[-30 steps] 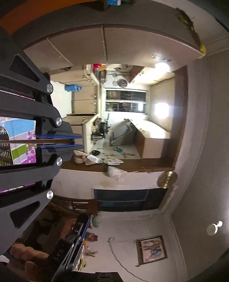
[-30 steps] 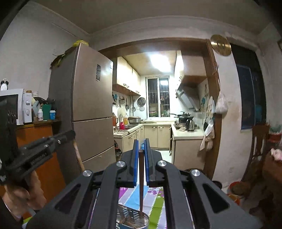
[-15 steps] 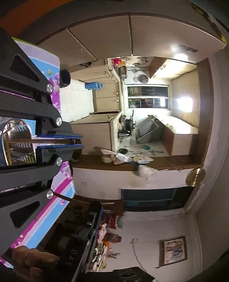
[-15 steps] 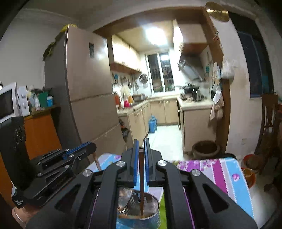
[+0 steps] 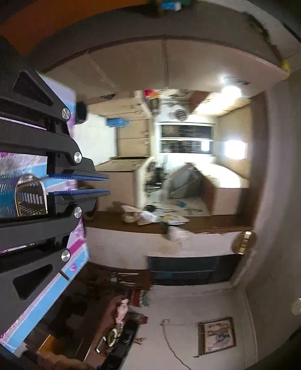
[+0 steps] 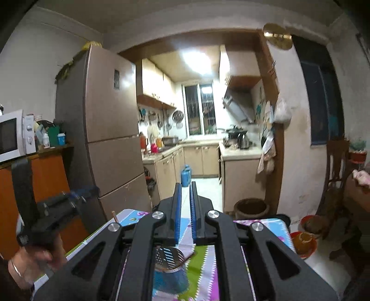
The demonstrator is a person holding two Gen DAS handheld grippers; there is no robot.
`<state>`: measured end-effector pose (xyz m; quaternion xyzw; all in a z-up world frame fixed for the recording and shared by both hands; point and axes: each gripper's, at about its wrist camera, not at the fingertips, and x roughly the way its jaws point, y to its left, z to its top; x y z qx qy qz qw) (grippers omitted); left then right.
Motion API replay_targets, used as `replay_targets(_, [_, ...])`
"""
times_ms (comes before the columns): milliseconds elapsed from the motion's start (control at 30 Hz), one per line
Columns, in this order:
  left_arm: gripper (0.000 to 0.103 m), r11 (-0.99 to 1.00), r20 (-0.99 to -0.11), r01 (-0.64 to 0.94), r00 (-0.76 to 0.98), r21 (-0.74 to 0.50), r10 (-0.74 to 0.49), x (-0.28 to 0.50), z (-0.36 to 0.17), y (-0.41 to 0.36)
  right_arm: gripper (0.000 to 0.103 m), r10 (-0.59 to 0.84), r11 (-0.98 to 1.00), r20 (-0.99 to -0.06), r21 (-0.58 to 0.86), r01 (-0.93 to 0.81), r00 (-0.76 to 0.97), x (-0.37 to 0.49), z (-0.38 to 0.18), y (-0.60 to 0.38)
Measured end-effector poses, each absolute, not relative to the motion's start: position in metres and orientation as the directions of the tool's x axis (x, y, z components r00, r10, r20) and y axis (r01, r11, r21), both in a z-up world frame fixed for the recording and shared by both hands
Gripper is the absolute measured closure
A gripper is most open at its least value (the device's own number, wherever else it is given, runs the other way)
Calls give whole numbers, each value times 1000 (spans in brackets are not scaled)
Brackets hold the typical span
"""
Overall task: Organize utensils
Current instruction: 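Drop both chopsticks into the blue holder by opening both grippers, then return both open grippers over the chopsticks on the tablecloth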
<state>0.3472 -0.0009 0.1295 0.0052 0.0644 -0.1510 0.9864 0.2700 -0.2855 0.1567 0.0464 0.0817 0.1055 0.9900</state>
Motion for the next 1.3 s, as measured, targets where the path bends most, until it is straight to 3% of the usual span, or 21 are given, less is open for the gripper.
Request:
replay_targets(33, [95, 955, -96, 297, 950, -4, -296, 329, 141, 6, 94, 214, 975, -138, 90, -203, 967, 248, 159, -292])
replay_targets(100, [89, 964, -40, 265, 964, 10, -264, 292, 156, 20, 58, 194, 980, -117, 73, -187, 974, 209, 159, -304])
replay_targets(167, [63, 971, 7, 238, 971, 30, -238, 253, 163, 28, 43, 172, 985, -96, 46, -169, 980, 160, 153, -318])
replay_targets(267, [43, 968, 34, 241, 969, 77, -244, 191, 158, 39, 38, 120, 993, -102, 8, -120, 987, 96, 140, -336])
replay_targets(300, [41, 965, 25, 246, 968, 91, -249, 170, 152, 43, 33, 93, 996, -107, 0, -94, 990, 81, 135, -341])
replay_targets(433, [34, 964, -40, 225, 974, 144, -222, 109, 120, 53, 33, -19, 999, -138, -28, 16, 990, 11, 102, -355])
replay_targets(633, [34, 956, -181, 224, 965, 191, -190, 38, 40, 64, 29, -89, 994, -260, -81, 70, 962, -40, 37, -330])
replay_targets(733, [43, 939, -298, 269, 933, 213, -200, 16, -10, 52, 30, -63, 995, -321, -89, 36, 945, -49, 2, -302])
replay_targets(933, [58, 896, -479, 407, 831, 176, -284, -29, -93, 26, 47, 18, 992, -425, -105, -69, 905, -51, -59, -248])
replay_targets(1000, [68, 875, -537, 463, 778, 140, -326, -41, -115, 18, 55, 14, 987, -450, -138, -86, 893, -50, -78, -232])
replay_targets(1067, [84, 869, -570, 488, 739, 86, -359, -42, -126, 17, 65, 10, 987, -468, -139, -85, 884, -50, -89, -224])
replay_targets(1100, [86, 874, -570, 484, 732, 50, -373, -42, -128, 18, 71, 9, 989, -479, -124, -78, 878, -47, -94, -223])
replay_targets(1200, [92, 871, -563, 491, 727, 27, -393, -32, -121, 8, 75, -13, 993, -488, -108, -45, 873, -43, -103, -220])
replay_targets(1300, [95, 833, -564, 544, 722, 103, -402, -31, -123, -22, 75, -44, 992, -490, -122, -19, 871, -35, -108, -216])
